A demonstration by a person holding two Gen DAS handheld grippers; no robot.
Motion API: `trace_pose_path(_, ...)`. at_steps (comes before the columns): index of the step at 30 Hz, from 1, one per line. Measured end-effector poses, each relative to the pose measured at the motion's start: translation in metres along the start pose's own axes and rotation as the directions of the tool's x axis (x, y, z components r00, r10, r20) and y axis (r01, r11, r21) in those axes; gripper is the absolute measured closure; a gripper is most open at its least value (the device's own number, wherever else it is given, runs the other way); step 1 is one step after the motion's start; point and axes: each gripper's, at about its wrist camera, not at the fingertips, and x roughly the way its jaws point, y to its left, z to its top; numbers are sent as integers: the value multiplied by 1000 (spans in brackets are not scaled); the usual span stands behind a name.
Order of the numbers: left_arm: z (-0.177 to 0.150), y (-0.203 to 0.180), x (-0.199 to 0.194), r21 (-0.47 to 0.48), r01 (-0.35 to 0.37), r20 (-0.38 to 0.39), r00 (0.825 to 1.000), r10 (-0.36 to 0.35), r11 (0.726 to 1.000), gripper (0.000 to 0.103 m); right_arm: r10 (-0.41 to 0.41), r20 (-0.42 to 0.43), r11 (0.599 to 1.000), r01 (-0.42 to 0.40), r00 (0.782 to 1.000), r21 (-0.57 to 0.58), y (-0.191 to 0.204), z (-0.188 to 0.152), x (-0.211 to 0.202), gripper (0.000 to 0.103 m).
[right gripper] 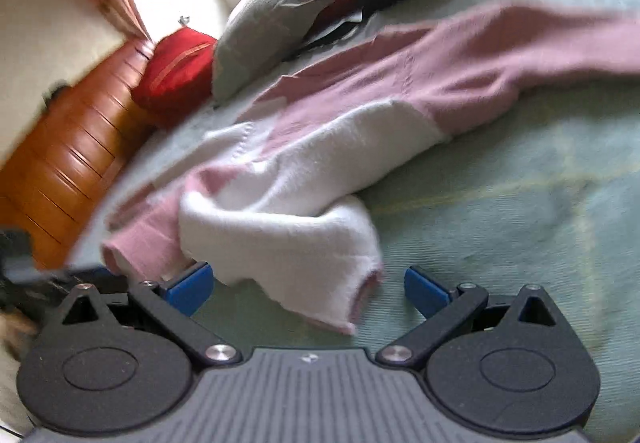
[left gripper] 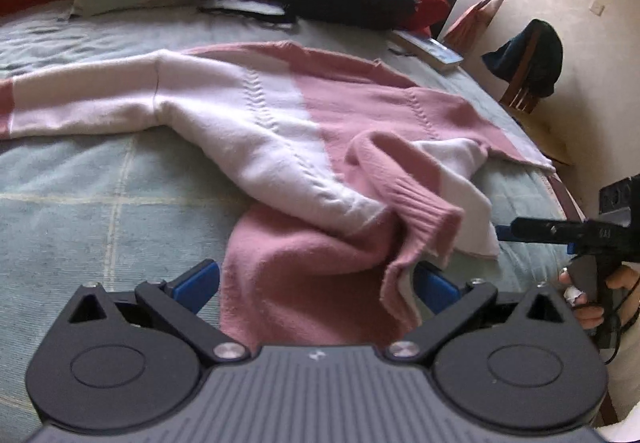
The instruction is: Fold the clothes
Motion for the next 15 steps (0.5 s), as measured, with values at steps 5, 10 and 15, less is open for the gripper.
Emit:
trace_pose_path(5, 2, -3, 6, 21, -4, -13, 1000, 4, 1000, 1, 132, -43, 987, -127, 990, 101, -19, 18, 20, 0)
trace_pose_path(10, 2, -9, 8, 31, -1, -15, 1000, 2, 1000, 1, 206, -78, 966, -190, 975, 173, -31, 42, 46, 0)
trace_pose_path(15, -1, -9, 3, 32, -2, -1, 1000, 2, 999, 1, 353, -71, 891, -312, 933, 331, -39, 27, 38, 0)
